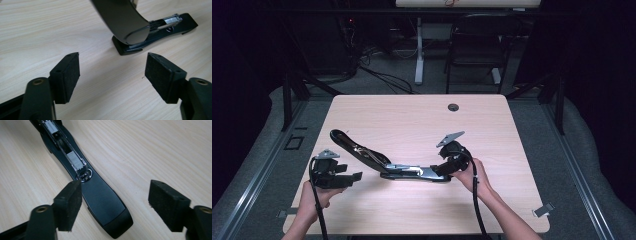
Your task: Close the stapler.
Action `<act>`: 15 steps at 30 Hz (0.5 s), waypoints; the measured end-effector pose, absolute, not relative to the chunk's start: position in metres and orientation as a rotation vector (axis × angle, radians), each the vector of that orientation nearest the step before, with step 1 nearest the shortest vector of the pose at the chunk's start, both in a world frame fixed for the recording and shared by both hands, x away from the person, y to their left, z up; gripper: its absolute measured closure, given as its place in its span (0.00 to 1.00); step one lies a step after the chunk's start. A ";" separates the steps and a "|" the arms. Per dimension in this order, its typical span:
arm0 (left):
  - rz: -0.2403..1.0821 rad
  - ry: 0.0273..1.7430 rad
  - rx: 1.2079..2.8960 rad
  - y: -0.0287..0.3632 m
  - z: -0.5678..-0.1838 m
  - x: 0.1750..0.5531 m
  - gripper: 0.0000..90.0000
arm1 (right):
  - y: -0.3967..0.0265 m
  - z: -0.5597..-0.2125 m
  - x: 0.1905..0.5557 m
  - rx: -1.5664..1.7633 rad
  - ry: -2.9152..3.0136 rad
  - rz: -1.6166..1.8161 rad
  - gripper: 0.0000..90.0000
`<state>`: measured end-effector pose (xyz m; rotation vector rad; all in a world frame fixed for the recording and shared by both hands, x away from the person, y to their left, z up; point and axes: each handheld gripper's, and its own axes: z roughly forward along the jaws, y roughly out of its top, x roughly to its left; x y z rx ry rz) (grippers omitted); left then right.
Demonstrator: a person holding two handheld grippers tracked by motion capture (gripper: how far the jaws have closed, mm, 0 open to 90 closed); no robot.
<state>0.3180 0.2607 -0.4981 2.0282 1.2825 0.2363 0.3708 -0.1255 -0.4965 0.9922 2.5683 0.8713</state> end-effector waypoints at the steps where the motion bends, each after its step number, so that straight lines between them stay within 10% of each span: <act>1: 0.247 1.277 2.018 0.262 -0.498 0.318 0.37 | -0.124 -0.496 0.370 0.990 2.559 0.868 0.34; 15: 0.363 1.351 1.728 0.283 -0.491 0.323 0.86 | -0.112 -0.486 0.361 0.882 2.495 0.936 0.91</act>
